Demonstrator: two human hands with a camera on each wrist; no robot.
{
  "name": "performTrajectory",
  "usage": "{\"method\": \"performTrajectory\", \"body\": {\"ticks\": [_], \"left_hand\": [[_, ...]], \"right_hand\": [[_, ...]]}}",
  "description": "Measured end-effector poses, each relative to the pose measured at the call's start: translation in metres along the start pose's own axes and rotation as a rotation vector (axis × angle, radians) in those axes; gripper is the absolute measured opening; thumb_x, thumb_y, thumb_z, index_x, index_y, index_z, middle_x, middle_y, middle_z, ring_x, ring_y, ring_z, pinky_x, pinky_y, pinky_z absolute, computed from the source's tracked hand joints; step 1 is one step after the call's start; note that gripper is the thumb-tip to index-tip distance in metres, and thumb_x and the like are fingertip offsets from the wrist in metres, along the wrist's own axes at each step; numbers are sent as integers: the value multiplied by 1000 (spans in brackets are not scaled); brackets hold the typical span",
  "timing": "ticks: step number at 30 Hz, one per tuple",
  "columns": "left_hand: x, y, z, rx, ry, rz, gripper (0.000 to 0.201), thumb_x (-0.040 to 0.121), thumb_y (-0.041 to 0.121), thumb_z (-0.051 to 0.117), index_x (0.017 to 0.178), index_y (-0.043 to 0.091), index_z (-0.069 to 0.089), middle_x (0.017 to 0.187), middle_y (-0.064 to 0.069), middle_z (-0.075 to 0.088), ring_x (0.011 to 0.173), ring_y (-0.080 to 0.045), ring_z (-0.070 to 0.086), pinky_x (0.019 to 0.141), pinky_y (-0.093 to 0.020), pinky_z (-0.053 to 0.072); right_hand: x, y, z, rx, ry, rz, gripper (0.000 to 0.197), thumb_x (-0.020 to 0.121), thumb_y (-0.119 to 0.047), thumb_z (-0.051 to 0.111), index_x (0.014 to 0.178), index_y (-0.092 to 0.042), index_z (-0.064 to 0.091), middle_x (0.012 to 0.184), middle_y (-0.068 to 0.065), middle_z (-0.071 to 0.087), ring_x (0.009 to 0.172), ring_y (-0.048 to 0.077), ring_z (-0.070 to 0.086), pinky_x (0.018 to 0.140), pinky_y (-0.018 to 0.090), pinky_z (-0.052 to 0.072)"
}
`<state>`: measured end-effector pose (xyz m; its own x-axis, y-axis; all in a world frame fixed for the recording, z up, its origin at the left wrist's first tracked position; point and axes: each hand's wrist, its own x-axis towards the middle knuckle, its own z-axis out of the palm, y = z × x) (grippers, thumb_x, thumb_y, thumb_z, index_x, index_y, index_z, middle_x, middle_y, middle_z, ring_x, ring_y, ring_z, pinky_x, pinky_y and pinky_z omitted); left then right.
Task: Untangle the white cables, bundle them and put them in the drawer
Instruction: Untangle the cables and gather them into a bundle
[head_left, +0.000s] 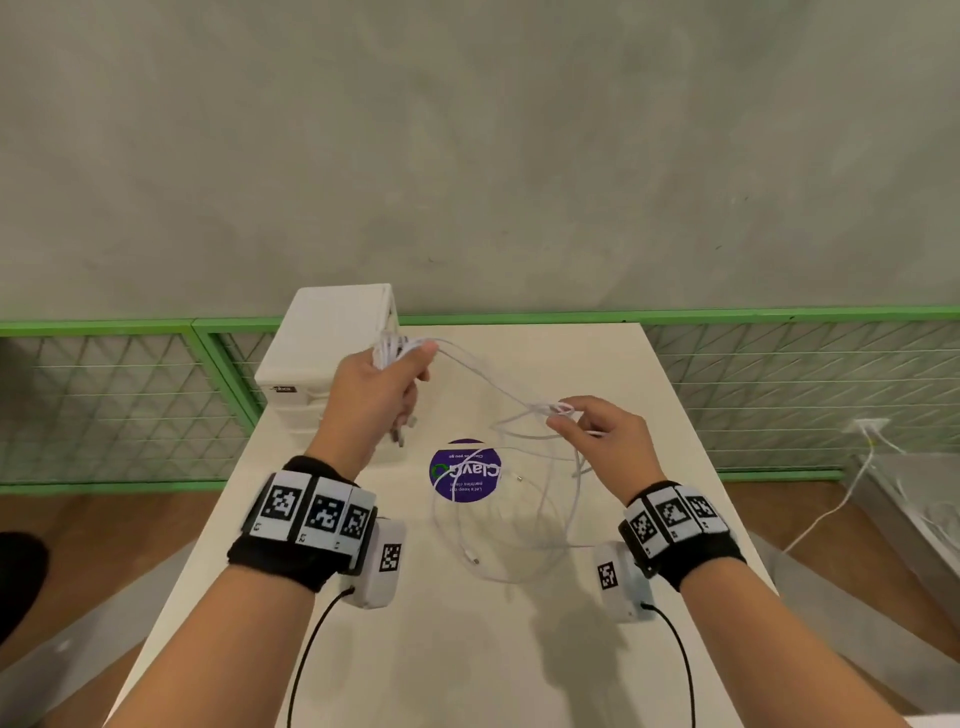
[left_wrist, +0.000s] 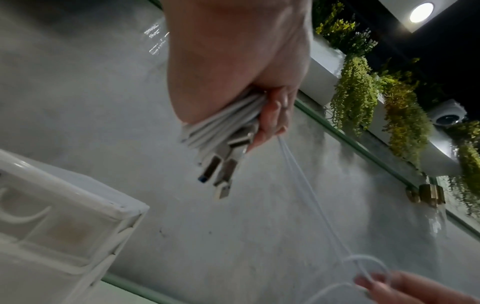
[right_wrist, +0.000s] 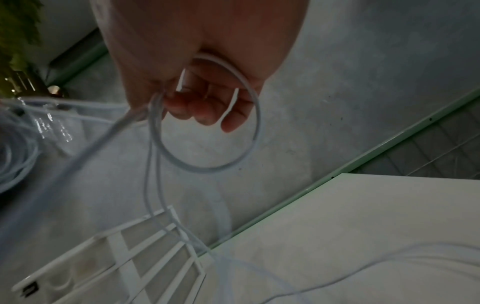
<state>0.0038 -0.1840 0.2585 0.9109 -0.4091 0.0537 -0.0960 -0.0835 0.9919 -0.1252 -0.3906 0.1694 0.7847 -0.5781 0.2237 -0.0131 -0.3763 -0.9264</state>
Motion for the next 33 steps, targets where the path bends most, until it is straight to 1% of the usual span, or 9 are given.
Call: {"method": "performTrajectory", "body": {"ticks": [2, 5, 10, 13, 16, 19, 21, 25, 33], "left_hand": [[3, -2, -3, -2, 93, 16, 34, 88, 29, 66, 63, 10, 54, 35, 5, 40, 30, -10, 32, 34, -15, 28], [8, -2, -15, -99, 217, 2, 29, 88, 28, 65, 66, 11, 57, 38, 6, 43, 33, -9, 33, 36, -16, 29], [11, -4, -26, -8, 233, 0, 30, 87, 32, 66, 76, 3, 65, 38, 5, 41, 37, -14, 33, 40, -18, 31], [6, -4, -9, 56, 137, -24, 43, 84, 31, 68, 94, -11, 63, 36, 4, 42, 32, -11, 34, 38, -17, 32], [-4, 1, 15, 72, -25, -44, 33, 88, 24, 66, 91, -8, 62, 35, 5, 41, 30, -7, 32, 36, -16, 31], [-15, 7, 34, 151, -151, -20, 30, 87, 28, 67, 69, 7, 55, 36, 5, 44, 30, -10, 34, 39, -22, 33], [-20, 13, 43, 147, -220, -2, 31, 87, 27, 67, 68, 7, 55, 38, 4, 44, 31, -12, 35, 38, -22, 33], [-24, 23, 44, 47, -232, 46, 26, 88, 25, 66, 74, 4, 62, 39, 3, 39, 34, -14, 32, 39, -22, 30], [-21, 13, 33, -223, -38, 40, 28, 93, 21, 57, 67, 19, 66, 41, 2, 34, 38, -15, 33, 45, -25, 27]], "right_hand": [[0, -1, -5, 57, -4, 40, 8, 80, -24, 71, 88, -24, 74, 57, -17, 56, 61, 1, 53, 68, 6, 41], [-1, 9, -22, 3, 82, 109, 13, 85, -24, 66, 90, -17, 75, 87, -12, 69, 87, -4, 62, 76, 2, 42], [-4, 48, -56, -166, 290, 318, 17, 89, -31, 60, 80, -19, 69, 69, -2, 61, 71, 23, 57, 69, 28, 39], [-5, 55, -53, -304, 236, 376, 20, 93, -26, 53, 99, -14, 69, 92, 7, 67, 96, 31, 61, 79, 28, 41], [-3, 29, -34, -310, 162, 141, 30, 93, -25, 54, 121, -15, 60, 127, 6, 55, 117, 17, 49, 97, 23, 33], [-4, -19, -7, -207, -4, -166, 45, 87, -31, 63, 129, -23, 52, 128, -12, 46, 121, 1, 40, 103, 13, 30], [-2, -38, 12, -205, -111, -256, 42, 87, -27, 64, 127, -22, 54, 121, -13, 52, 114, 0, 46, 97, 11, 33], [3, -43, 25, 13, -220, -64, 16, 92, -16, 56, 90, -27, 67, 82, -5, 69, 73, -2, 59, 74, 18, 46], [2, -16, 11, -21, -126, -41, 19, 81, -11, 70, 86, -29, 71, 85, -8, 62, 68, -2, 53, 66, 9, 40]]}}
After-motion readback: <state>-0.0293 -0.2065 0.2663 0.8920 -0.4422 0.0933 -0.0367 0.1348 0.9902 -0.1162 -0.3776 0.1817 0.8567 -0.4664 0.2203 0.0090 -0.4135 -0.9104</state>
